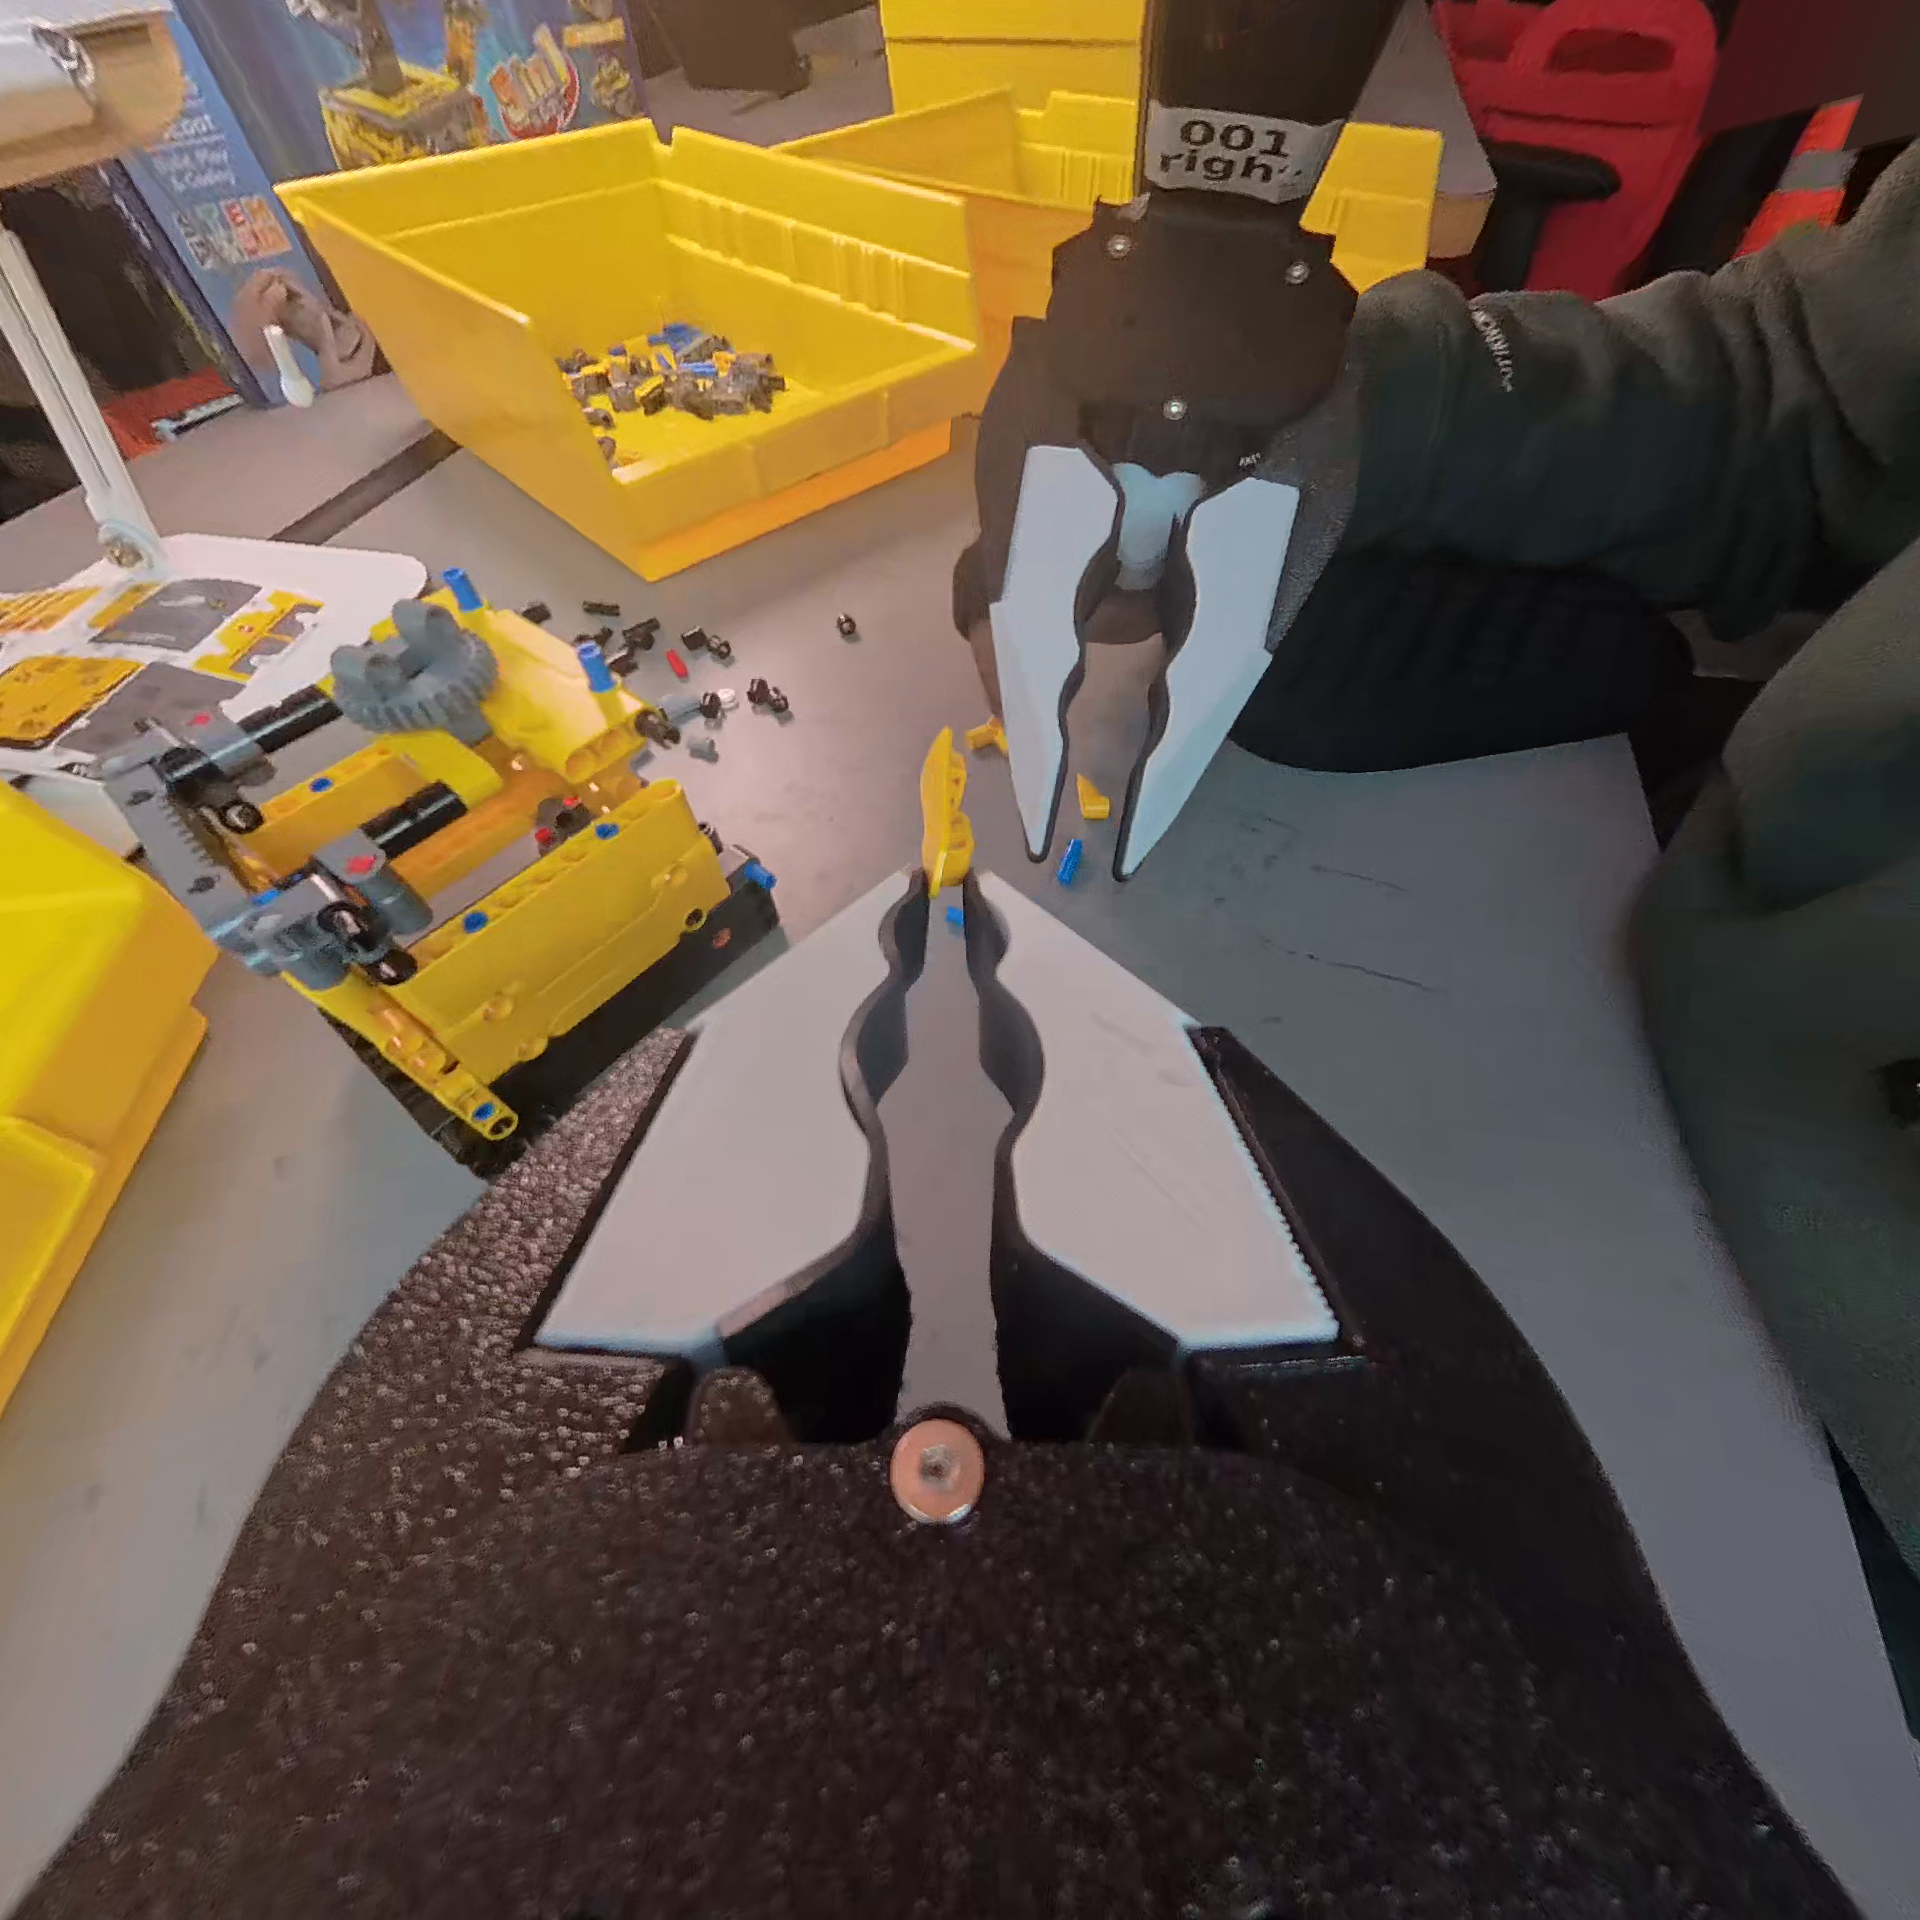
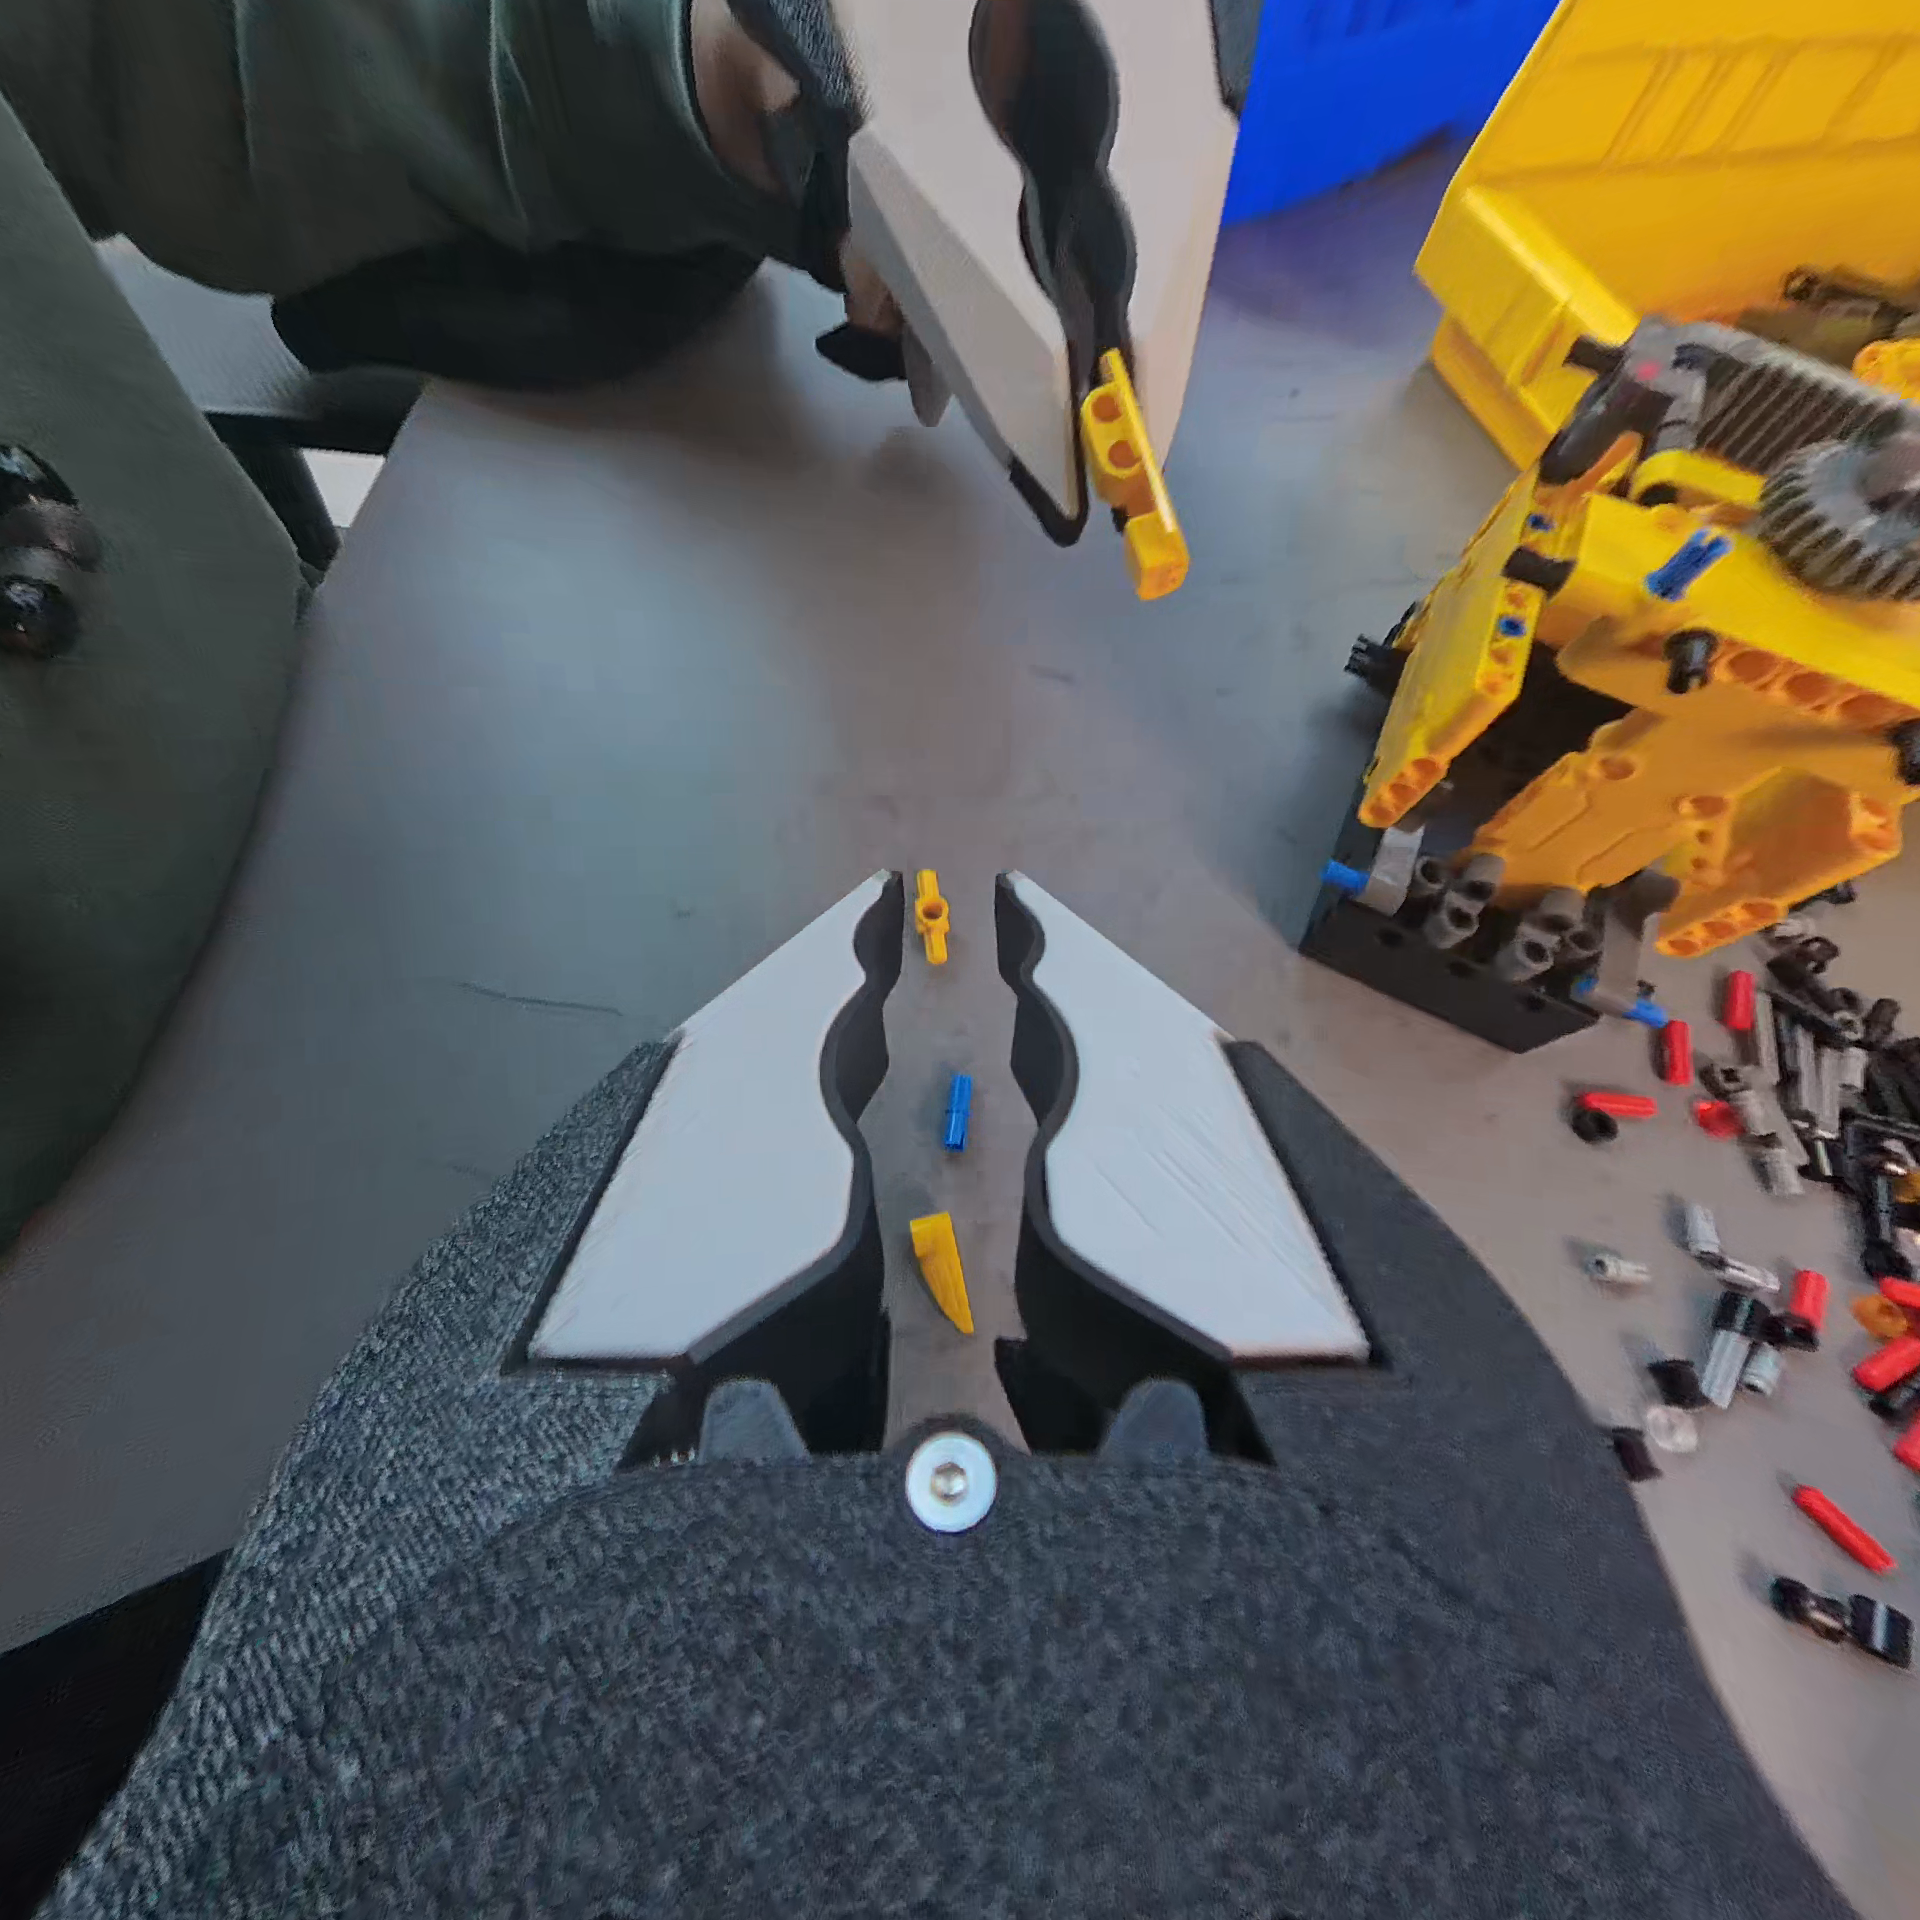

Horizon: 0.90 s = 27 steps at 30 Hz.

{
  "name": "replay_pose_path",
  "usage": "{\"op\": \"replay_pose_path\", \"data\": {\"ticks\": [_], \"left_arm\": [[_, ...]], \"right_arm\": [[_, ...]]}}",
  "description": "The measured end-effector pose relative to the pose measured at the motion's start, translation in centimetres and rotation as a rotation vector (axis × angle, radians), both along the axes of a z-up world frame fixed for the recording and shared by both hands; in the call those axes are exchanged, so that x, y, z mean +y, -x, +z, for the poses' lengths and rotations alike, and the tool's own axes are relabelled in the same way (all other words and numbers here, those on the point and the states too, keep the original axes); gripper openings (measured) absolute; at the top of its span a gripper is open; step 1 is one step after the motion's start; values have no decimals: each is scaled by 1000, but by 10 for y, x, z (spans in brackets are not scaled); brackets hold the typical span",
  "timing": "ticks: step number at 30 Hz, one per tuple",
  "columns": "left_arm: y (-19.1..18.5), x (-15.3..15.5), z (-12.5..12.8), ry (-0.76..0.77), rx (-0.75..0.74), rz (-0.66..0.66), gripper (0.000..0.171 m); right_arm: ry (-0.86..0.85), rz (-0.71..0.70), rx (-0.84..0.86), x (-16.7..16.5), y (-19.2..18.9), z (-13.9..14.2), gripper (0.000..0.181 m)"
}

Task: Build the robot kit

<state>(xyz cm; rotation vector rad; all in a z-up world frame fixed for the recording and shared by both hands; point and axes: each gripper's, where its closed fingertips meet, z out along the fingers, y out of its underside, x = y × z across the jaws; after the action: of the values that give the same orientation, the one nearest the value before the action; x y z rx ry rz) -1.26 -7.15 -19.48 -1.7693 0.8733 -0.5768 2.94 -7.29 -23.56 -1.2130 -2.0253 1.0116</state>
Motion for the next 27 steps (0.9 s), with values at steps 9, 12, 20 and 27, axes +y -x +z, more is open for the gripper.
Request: {"op": "replay_pose_path", "data": {"ticks": [9, 12, 20, 27], "left_arm": [[4, 5, -12, 46, 12, 19, 6], [4, 5, -16, 65, 15, 19, 6], [3, 6, -23, 97, 24, 12, 6], [6, 7, -24, 108, 20, 20, 6]], "right_arm": [[-104, 79, -280, -7, -2, -37, 17], [-94, 104, -325, -9, -1, -38, 16], [-55, 132, -362, -9, 3, -38, 15], [36, 112, -342, -11, 4, -33, 15]]}}
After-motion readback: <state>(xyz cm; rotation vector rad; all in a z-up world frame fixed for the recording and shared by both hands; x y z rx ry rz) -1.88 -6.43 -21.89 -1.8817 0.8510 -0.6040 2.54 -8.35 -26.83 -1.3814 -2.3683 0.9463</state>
